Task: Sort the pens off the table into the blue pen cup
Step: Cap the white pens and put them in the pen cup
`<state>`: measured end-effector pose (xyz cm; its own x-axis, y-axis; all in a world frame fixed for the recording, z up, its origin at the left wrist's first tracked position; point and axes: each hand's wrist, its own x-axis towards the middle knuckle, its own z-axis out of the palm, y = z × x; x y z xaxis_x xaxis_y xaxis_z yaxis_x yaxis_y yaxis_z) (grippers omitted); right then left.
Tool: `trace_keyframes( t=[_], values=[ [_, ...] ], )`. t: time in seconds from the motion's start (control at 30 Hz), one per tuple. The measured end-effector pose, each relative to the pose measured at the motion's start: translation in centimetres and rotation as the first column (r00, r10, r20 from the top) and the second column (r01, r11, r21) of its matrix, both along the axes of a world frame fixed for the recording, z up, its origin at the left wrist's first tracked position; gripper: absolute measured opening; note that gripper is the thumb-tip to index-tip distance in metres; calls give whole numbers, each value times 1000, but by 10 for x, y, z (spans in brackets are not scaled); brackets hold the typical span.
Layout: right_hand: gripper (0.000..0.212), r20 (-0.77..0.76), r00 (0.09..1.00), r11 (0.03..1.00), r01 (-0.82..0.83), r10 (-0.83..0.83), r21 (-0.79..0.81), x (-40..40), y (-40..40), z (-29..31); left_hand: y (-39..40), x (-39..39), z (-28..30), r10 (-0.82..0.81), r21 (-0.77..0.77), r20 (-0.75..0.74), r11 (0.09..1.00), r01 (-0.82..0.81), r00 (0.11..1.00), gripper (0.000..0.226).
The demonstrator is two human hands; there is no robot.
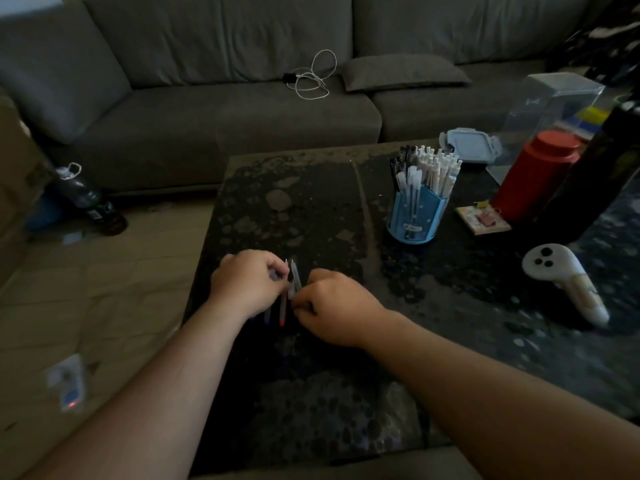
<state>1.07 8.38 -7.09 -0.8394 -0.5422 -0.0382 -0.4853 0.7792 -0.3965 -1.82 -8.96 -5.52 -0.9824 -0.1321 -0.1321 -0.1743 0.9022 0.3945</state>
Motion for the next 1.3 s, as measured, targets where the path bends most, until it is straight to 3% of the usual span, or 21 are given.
trace_keyframes(
  t=[0.1, 0.2, 0.33, 0.5, 0.7, 0.83, 0.9, 1.0, 1.07, 1.13, 1.3],
  values=[
    [24, -48, 989, 988, 142, -140, 53, -5, 5, 1, 7, 1, 3, -51, -133, -18, 990, 49, 999, 15],
    [18, 9, 968, 963, 247, -249, 106, -12, 13, 10, 12, 1, 2, -67, -156, -13, 986, 65, 998, 26],
    [39, 125, 939, 941, 300, -320, 156, -19, 31, 23, 15, 2, -3, -96, -188, -18, 978, 91, 995, 28],
    [53, 83, 919, 902, 358, -386, 242, -22, 45, 23, 30, 5, 0, -147, -232, 8, 962, 145, 989, 39],
    [16, 128, 879, 889, 454, -459, 67, -29, 60, 29, 56, 13, 6, -210, -347, 98, 909, 231, 973, 28],
    [8, 167, 862, 858, 500, -479, -119, -33, 69, 31, 59, 13, 2, -230, -340, 57, 911, 235, 972, 22],
    [11, 159, 861, 835, 508, -484, -211, -34, 72, 31, 57, 11, 1, -222, -220, -57, 954, 205, 973, 19],
    [21, 133, 856, 803, 514, -499, -302, -34, 75, 30, 56, 11, 4, -114, 199, -212, 967, 157, 971, 8],
    [18, 101, 856, 801, 512, -507, -310, -35, 77, 30, 55, 12, 6, -46, 399, -240, 906, 142, 970, 1],
    [14, 72, 862, 813, 498, -501, -301, -35, 77, 29, 55, 13, 5, 23, 551, -241, 826, 118, 970, 12],
    [16, 45, 884, 829, 454, -466, -326, -30, 73, 32, 53, 13, 7, 253, 839, -139, 544, -22, 957, 23]
  ],
)
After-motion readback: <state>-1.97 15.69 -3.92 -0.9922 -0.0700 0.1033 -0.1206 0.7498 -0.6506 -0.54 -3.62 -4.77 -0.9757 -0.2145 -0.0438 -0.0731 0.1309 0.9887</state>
